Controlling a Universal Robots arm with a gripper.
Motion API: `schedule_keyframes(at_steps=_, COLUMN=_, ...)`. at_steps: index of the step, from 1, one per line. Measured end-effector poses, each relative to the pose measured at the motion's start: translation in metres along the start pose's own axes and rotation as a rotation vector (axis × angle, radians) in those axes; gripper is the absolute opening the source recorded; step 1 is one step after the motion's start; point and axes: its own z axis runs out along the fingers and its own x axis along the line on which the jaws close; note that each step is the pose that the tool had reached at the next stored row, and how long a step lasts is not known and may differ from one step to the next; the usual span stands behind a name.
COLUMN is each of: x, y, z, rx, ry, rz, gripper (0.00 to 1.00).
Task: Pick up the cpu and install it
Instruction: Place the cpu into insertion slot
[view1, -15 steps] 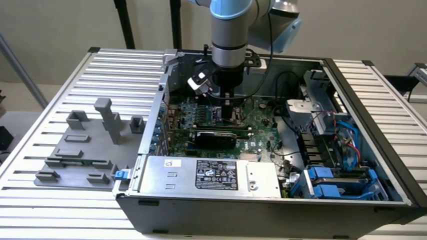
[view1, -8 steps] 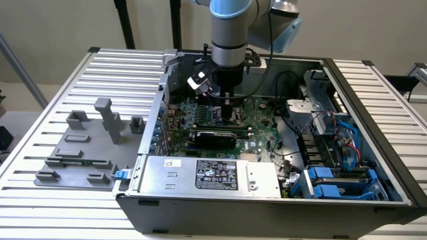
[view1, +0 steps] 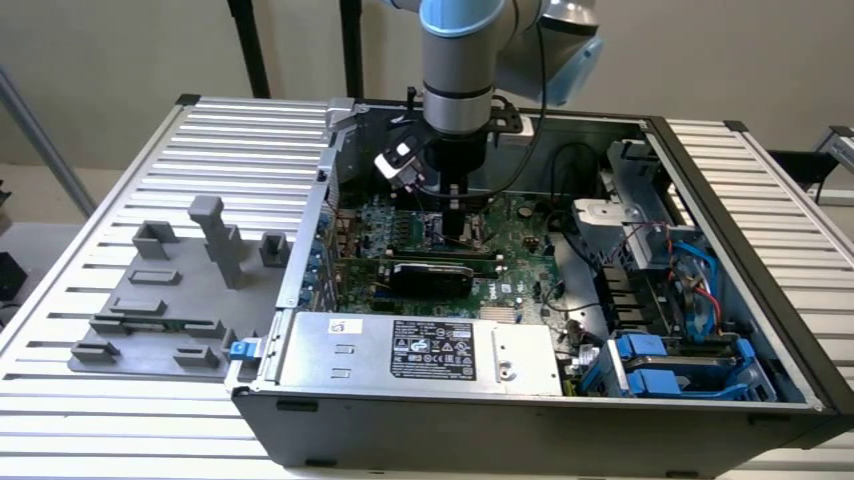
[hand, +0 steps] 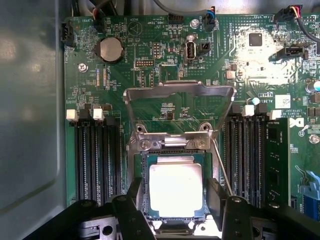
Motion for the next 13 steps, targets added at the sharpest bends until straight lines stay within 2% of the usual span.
schedule_keyframes(at_steps=4, x=-0.0016, y=-0.0002, z=0.0000, rx=0.0007, ry=0.0160, rz=0.001, gripper=0.63)
schedule_keyframes(at_steps=7, x=-0.0022, y=-0.0009, z=0.0000, rx=0.0012, ry=0.0251, rz=0.002, gripper=0.63)
schedule_keyframes(at_steps=10, x=-0.0027, y=-0.0013, z=-0.0001, rx=0.0015, ry=0.0312, rz=0.002, gripper=0.63)
schedule_keyframes(at_steps=13, x=-0.0034, y=-0.0016, z=0.0000, rx=0.0016, ry=0.0339, rz=0.002, gripper=0.63)
